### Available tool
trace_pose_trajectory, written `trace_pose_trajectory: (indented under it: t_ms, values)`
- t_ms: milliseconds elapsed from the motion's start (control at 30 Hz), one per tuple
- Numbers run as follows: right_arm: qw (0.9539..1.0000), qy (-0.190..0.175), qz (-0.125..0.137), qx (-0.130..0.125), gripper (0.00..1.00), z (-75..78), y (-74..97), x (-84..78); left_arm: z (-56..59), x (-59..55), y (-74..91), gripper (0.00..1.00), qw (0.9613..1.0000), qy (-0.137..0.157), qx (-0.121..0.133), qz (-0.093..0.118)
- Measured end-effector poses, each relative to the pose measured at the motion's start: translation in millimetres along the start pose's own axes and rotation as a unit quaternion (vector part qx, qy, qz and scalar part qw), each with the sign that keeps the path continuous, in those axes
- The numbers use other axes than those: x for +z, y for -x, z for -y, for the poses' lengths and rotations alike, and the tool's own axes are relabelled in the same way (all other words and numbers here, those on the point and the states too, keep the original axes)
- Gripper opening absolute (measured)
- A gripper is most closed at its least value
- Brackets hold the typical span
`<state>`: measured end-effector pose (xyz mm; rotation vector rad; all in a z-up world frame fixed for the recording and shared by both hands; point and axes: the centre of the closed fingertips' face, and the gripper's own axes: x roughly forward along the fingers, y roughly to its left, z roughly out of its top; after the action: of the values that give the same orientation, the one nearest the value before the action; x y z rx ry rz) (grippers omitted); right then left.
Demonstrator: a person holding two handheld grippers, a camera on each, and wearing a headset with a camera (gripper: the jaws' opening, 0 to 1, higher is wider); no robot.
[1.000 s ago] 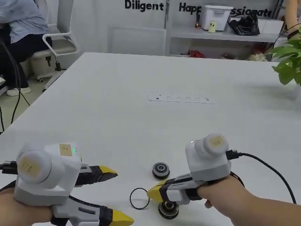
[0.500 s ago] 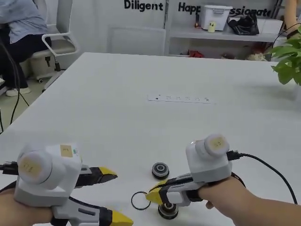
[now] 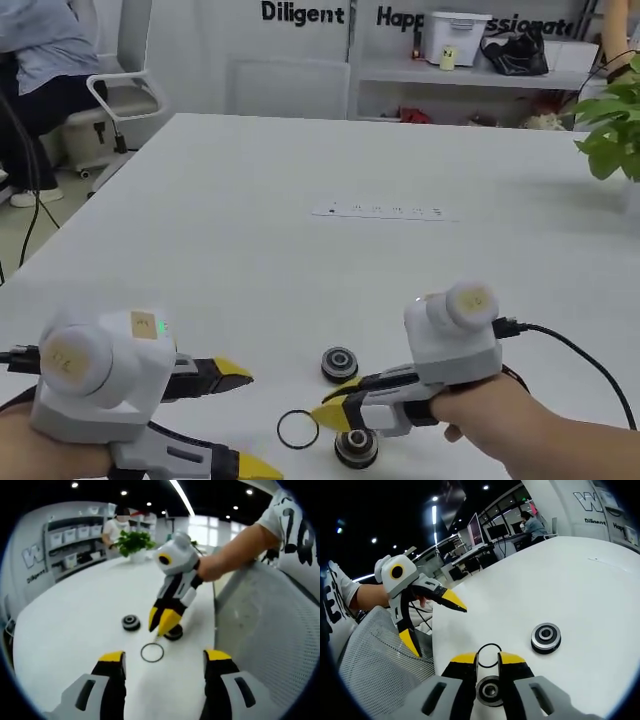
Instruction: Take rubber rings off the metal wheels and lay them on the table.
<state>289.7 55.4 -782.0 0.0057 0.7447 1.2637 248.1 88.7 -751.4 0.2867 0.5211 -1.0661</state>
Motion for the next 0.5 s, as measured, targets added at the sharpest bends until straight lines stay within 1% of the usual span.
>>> trace_pose_trajectory:
  t_ms: [300,500]
  values:
    - [1.0,-0.002,0.005,0.004,0.13,-1.3,5.9,1.8,1.5,0.0,-1.1,0.62,1.0,-0.002,-0.001,-0.003]
    - [1.0,0.003,0.005,0.006,0.13,-1.2,9.9,1.7,1.4,0.2,-1.9,0.62,1.0,-0.004,-0.001,-0.005]
